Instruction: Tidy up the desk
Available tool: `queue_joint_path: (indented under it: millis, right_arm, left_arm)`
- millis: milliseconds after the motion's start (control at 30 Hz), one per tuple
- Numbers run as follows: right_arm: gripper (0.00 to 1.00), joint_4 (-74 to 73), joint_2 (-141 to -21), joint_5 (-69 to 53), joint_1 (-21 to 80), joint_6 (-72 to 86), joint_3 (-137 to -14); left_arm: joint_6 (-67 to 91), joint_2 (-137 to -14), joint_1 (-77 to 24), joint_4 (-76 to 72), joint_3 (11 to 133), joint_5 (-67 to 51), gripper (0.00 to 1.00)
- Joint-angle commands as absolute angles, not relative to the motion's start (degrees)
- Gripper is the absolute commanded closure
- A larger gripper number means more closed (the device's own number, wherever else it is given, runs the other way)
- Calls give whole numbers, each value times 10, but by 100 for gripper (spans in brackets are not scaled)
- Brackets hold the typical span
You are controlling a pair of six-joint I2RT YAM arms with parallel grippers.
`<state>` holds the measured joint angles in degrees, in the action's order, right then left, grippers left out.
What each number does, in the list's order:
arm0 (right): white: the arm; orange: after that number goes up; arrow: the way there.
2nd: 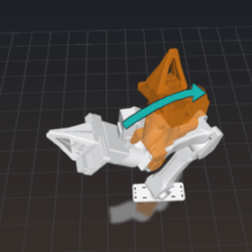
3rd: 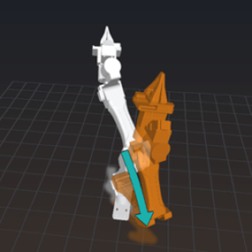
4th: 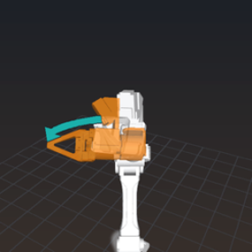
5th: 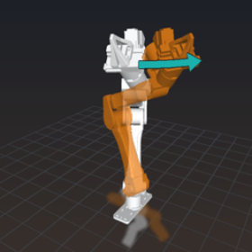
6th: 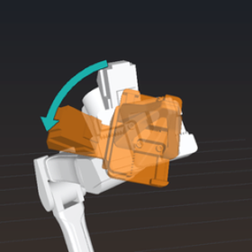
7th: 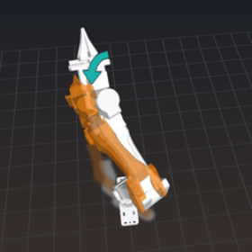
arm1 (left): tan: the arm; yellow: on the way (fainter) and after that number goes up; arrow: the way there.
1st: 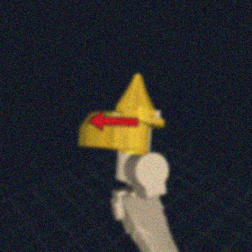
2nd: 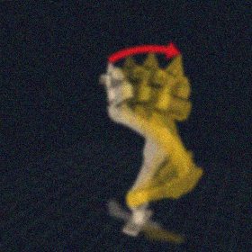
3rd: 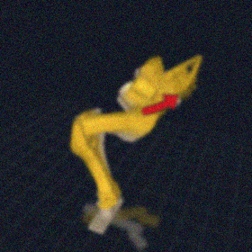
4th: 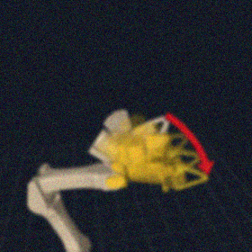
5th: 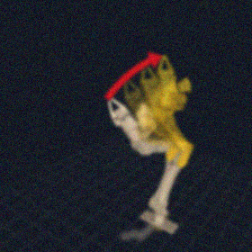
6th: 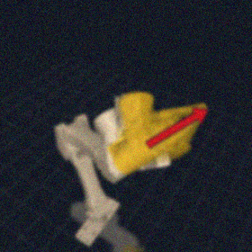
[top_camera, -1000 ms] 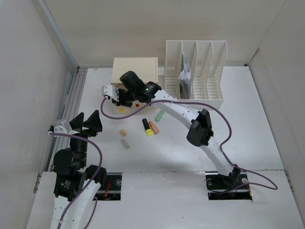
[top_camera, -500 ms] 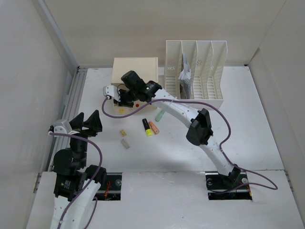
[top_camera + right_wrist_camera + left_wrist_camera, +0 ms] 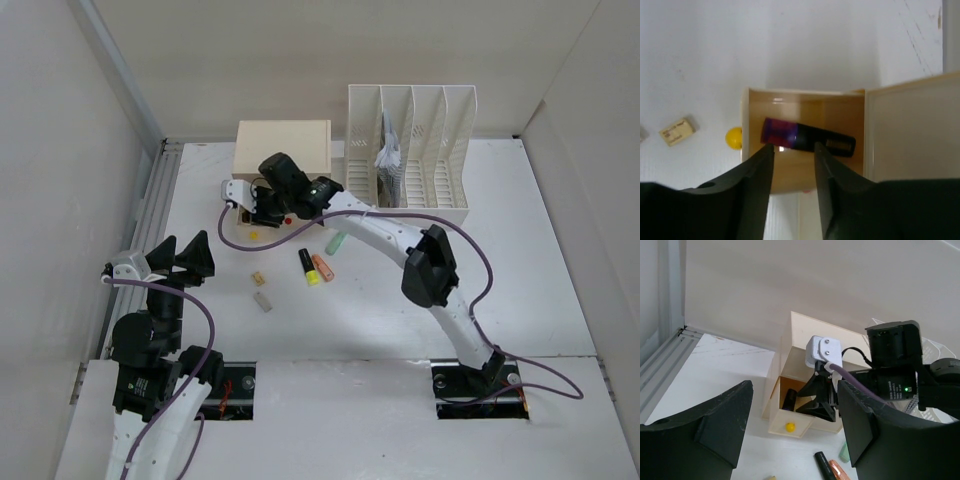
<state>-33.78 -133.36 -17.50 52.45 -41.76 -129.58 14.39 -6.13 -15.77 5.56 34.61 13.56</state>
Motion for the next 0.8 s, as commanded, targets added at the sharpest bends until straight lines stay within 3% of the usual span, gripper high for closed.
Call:
queue_joint_path:
  millis: [0,400,433,467,533,700,767]
  right_arm:
    - [55,-270,-1274,-106,539,-387,-1289]
    - [55,-256,-1163,-14,539,-341,-1207]
    - [94,-268,-1156,-7,539,-331,-1207]
    - [100,-296,-1156,-7,539,-311,-1200]
    - [100,-329,-1132,-15,523,-225,-1173]
    - [100,-335,-1055,-192,483,-162,-988]
    - [79,-317,-1026,-192,483,-148,-934]
  left_arm:
    - [139,-54,-161,33,354,137,35]
    - [139,-49,-161,33,354,137,35]
    - [139,-44,-161,33,354,137,35]
    - [139,-44,-161,33,354,137,35]
    - [139,-39,-161,33,354,137,35]
    - [139,-33,-161,28,354,127,35]
    - [139,-27,-161,28,354,127,35]
